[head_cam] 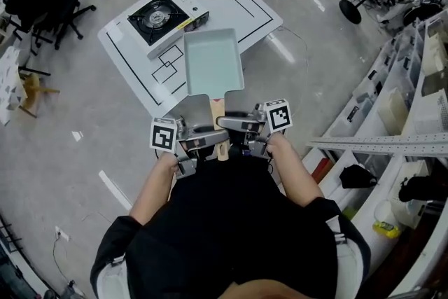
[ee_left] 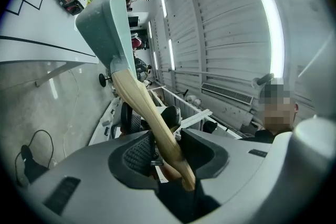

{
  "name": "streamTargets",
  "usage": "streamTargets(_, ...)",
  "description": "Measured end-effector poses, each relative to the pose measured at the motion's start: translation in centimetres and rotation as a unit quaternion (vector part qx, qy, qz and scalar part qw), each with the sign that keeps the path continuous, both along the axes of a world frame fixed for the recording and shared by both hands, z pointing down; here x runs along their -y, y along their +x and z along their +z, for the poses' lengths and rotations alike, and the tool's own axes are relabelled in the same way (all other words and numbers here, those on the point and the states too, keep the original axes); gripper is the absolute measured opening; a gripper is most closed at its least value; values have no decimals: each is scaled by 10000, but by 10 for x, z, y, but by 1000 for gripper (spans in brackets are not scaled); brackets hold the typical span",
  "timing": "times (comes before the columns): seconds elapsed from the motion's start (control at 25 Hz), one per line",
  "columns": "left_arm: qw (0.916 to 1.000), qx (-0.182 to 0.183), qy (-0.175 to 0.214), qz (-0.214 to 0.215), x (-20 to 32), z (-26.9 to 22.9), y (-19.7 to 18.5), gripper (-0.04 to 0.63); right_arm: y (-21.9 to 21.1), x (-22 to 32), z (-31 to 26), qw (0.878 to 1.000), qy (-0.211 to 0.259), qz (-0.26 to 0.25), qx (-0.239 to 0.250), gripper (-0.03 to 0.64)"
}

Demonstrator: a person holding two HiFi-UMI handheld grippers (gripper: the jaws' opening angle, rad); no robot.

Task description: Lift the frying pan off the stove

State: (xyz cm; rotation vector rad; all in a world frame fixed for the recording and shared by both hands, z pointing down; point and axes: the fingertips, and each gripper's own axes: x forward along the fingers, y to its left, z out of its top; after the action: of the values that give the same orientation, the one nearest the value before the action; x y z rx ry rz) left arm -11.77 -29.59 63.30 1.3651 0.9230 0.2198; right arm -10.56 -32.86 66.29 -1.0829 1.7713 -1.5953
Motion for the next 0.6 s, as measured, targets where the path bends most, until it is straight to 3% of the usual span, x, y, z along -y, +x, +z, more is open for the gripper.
streamTargets(0.28, 9998, -48, -158, 121, -2, 9, -19, 161, -20, -5, 13, 9998, -154, 111, 12, 210)
streamTargets(0.6, 10000, 47, 31, 65, -17, 1, -5, 166, -9, -15, -2, 9993, -223, -183, 232, 215)
